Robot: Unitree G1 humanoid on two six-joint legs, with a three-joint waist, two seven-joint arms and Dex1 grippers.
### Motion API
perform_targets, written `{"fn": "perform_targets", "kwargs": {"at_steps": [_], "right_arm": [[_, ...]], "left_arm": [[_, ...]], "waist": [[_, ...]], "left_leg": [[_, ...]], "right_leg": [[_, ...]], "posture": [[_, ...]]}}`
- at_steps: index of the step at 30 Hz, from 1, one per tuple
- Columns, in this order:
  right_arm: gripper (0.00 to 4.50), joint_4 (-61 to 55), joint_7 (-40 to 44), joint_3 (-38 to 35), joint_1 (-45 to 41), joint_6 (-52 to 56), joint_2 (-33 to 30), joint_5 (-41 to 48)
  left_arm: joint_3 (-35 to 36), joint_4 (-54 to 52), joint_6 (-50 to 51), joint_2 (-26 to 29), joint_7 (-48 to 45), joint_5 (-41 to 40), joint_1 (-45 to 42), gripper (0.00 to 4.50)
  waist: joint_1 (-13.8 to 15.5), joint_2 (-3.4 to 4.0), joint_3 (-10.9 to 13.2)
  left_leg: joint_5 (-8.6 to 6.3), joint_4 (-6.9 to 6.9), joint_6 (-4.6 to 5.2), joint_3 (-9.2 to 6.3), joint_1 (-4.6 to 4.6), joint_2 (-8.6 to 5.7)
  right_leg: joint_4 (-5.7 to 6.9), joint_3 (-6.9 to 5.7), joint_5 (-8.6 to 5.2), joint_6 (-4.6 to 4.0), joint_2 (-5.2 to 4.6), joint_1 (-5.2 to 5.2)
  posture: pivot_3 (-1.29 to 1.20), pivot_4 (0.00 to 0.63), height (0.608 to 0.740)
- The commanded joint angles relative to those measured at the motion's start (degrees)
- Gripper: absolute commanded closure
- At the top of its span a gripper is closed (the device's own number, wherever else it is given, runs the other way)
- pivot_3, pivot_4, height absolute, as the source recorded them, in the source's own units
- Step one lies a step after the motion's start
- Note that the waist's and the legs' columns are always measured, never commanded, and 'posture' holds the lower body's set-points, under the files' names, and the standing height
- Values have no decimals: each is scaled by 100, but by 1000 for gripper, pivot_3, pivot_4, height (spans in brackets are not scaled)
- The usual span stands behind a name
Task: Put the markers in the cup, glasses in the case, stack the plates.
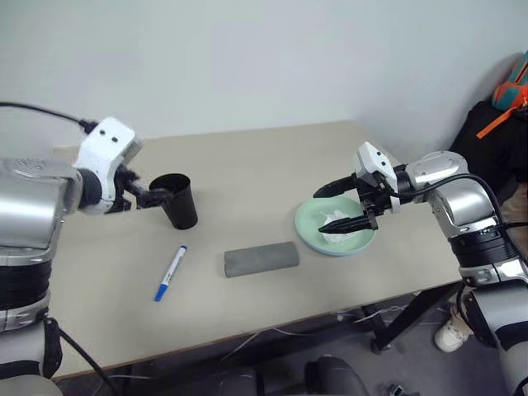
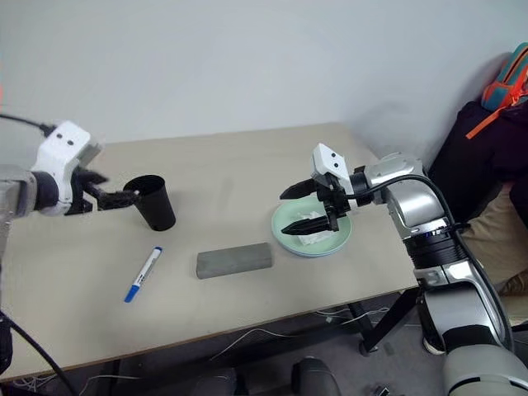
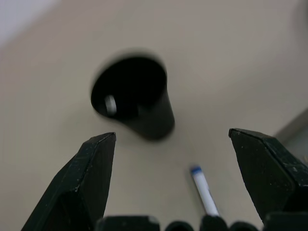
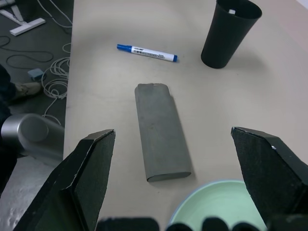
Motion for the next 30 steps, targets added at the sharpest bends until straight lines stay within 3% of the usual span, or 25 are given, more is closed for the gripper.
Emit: {"fn": "perform_targets", "kwargs": {"at_steps": [1,5,11,23,26,30], "right_arm": [[318,6,49,-54,-202,-88,48,22],[318,-6,64,-43,-226,-61,99,31],[318,-18,76,-60,-228,-35,109,12],[318,-123,18,-92,-170,26,84,25],[318,-117,-4,-91,-171,20,107,24],[318,-112,-22,-92,-164,1,122,24]], "left_arm": [[-500,-182,359,47,708,2,214,518],[-118,23,359,-874,1508,-173,797,518],[274,607,359,-1706,2460,-321,1045,518],[317,1176,359,-1599,3262,-1272,973,518],[309,1274,359,-1541,3479,-1504,938,1157],[261,1353,359,-1448,3728,-1867,909,2518]], "waist": [[-3,6,-1],[-1,6,-2],[2,-4,-5],[-3,-5,-6],[-3,-5,-6],[-12,-5,-6]], "left_leg": [[3,-19,-5,-16,4,0],[21,-47,-35,-69,4,-9],[42,-105,-22,-77,-11,-29],[43,-131,-12,-70,-5,-66],[43,-131,-13,-70,-4,-69],[43,-131,-14,-71,-3,-69]], "right_leg": [[-21,0,0,0,5,3],[-39,-3,2,-2,35,2],[-40,31,12,5,55,-29],[-49,101,10,6,57,-37],[-49,106,10,6,57,-34],[-46,107,11,6,58,-36]], "posture": [[0,0,738],[0,0,738],[0,0,738],[0,0,738],[0,0,738],[0,0,738]]}}
